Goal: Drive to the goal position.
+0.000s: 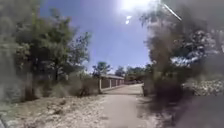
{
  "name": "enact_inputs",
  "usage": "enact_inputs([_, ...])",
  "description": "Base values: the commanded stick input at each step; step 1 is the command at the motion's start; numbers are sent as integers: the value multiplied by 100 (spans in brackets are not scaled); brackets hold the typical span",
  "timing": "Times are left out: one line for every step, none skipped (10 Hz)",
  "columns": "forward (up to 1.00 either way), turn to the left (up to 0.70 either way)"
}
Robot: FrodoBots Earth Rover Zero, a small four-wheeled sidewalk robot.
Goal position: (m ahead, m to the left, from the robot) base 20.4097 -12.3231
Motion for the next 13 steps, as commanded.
enact_inputs([85,22])
enact_inputs([85,6])
enact_inputs([85,0])
enact_inputs([85,0])
enact_inputs([85,0])
enact_inputs([85,0])
enact_inputs([85,0])
enact_inputs([85,0])
enact_inputs([85,0])
enact_inputs([85,1])
enact_inputs([85,23])
enact_inputs([85,5])
enact_inputs([85,0])
